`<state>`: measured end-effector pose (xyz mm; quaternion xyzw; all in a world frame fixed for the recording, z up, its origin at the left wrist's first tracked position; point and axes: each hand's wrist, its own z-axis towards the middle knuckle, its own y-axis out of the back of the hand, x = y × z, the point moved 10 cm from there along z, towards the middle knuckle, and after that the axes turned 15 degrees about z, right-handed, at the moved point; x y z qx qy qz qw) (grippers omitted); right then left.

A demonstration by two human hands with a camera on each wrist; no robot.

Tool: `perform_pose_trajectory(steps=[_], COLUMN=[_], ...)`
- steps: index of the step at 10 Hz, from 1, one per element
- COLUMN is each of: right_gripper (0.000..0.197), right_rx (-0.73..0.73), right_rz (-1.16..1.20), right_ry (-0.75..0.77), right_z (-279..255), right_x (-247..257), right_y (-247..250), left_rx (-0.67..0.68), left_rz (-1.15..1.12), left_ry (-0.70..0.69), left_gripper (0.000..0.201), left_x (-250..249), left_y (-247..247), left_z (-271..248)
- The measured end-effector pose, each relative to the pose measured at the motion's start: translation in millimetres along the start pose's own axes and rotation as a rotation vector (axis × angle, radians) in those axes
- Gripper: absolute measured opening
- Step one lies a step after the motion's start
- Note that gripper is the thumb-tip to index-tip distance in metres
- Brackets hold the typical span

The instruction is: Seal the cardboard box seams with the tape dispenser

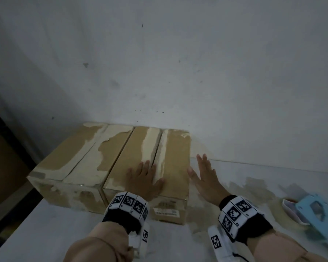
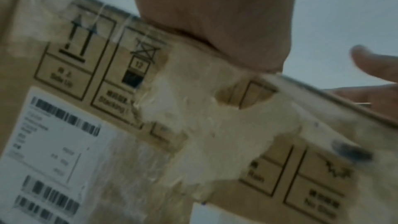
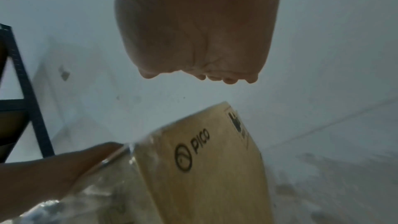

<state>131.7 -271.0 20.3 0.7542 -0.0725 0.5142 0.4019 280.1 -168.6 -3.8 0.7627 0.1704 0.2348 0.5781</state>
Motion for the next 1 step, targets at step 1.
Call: perform_pose_trajectory(steps=[1], right_gripper=[0.08], right_rx=[-0.099], right_rz=[0.083], right_ry=[0.129], right_z=[-25.5], right_x=[21.4], right_y=[38.4], left_rx=[-0.02], left_rz=[-0.044], left_ry=[-0.023], left_gripper=[0.086], left_x=[-1.0], left_y=[15.0], left_z=[-3.9])
